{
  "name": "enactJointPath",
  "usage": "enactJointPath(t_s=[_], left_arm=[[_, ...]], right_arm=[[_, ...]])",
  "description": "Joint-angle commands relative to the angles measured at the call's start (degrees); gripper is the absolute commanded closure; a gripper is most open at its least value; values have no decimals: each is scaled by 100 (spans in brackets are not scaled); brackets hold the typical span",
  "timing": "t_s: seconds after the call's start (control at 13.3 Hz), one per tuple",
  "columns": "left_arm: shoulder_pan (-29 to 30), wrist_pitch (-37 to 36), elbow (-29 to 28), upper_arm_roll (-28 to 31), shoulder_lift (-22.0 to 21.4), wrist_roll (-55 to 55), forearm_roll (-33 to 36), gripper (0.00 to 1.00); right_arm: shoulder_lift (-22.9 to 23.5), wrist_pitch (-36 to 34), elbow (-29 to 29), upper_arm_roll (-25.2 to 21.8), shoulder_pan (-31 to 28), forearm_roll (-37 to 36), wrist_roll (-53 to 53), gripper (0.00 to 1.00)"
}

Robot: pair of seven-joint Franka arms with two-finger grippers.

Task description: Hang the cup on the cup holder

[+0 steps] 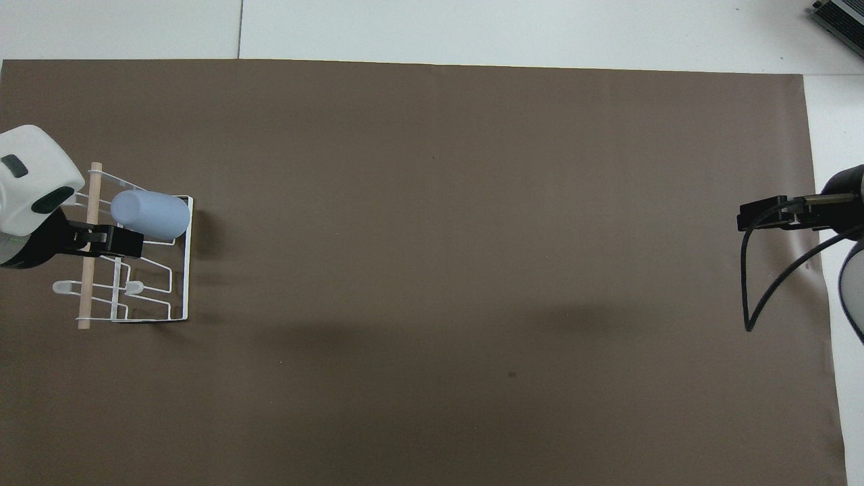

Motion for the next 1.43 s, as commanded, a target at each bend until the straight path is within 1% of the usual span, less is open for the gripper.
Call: enactJointPath(t_s=[0.0, 0.15, 0.23, 0.38, 0.53, 0.6, 0.68, 0.83, 1.13, 1.28, 1.35], left_arm=[[252, -181, 94, 138, -45, 178, -711, 0], [340, -137, 102, 112, -45, 169, -776, 0], [323, -137, 207, 94, -1, 169, -740, 0], [288, -241, 531, 68, 130, 160, -513, 0], [288, -557, 918, 41, 350, 160, -301, 0], [262, -628, 1085, -2, 542, 160, -118, 0], [253, -638, 1174, -81, 579, 160, 23, 0], [305, -559, 983, -82, 509, 108, -46, 0], [367, -593, 929, -55, 474, 81, -54, 0], [349, -559, 763, -82, 386, 55, -72, 0], [358, -524, 753, -73, 386, 46, -203, 0]], right_arm=[[-125, 52, -135, 59, -70, -41, 87, 0], [-125, 52, -135, 59, -70, -41, 87, 0], [-125, 52, -135, 59, -70, -41, 87, 0], [-125, 52, -135, 59, -70, -41, 87, 0], [-125, 52, -135, 59, -70, -41, 87, 0], [-125, 52, -135, 59, -70, -41, 87, 0], [-125, 52, -135, 59, -70, -41, 87, 0], [-125, 52, -135, 59, -70, -41, 87, 0], [-125, 52, -135, 59, -70, -41, 87, 0], [-125, 43, -135, 59, -70, -41, 87, 0], [-125, 43, -135, 59, -70, -41, 87, 0]])
